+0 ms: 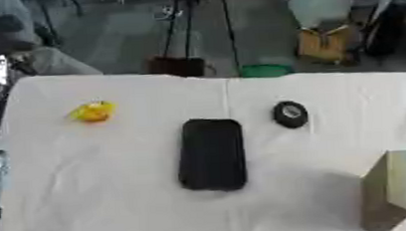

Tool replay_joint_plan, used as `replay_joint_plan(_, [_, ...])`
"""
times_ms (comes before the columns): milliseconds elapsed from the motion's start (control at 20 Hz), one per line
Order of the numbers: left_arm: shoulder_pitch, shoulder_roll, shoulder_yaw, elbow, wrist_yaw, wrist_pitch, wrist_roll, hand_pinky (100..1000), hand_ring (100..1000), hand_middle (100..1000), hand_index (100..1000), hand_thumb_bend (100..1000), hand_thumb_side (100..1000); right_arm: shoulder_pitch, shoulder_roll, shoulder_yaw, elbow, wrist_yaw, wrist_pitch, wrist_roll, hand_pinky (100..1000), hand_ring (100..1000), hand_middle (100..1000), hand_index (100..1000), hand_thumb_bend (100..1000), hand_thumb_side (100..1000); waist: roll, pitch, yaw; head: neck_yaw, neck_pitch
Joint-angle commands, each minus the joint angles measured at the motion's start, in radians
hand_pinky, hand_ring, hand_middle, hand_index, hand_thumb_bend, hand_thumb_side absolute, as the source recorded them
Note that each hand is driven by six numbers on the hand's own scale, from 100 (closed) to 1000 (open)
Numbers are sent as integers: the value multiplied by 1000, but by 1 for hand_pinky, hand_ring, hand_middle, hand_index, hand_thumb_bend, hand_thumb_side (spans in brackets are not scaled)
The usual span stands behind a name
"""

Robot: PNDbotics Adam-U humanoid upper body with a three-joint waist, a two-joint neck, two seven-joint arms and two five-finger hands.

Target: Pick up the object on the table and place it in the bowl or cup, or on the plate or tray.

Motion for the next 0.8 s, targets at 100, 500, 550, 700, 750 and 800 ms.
replay_joint_plan(100, [-15,31,5,-10,-6,2,-3,466,657,724,818,209,855,-8,-27,-13,-23,5,2,-1,585,567,771,851,618,502,0,-7,-1,2,-2])
replay_joint_plan(500, [-59,142,-2,58,-66,43,-29,472,665,739,836,231,753,-6,-30,-11,-23,7,4,0,585,566,771,851,618,503,4,-9,-4,3,-3])
replay_joint_plan(550, [-70,165,-4,77,-81,53,-38,472,665,739,836,231,753,-6,-31,-11,-23,7,4,1,585,566,771,851,618,503,4,-10,-4,3,-3])
replay_joint_plan(700, [-109,234,-11,138,-126,83,-66,492,677,753,855,259,718,-5,-33,-10,-23,6,4,2,585,566,771,851,618,503,4,-12,-7,5,-4])
replay_joint_plan(750, [-126,258,-14,162,-141,96,-79,492,677,753,855,259,718,-4,-33,-9,-23,6,4,2,585,566,771,851,618,503,4,-12,-8,6,-4])
replay_joint_plan(800, [-144,281,-17,185,-156,110,-92,516,691,766,869,298,682,-3,-33,-9,-23,6,4,2,585,566,770,851,618,503,4,-13,-9,7,-4])
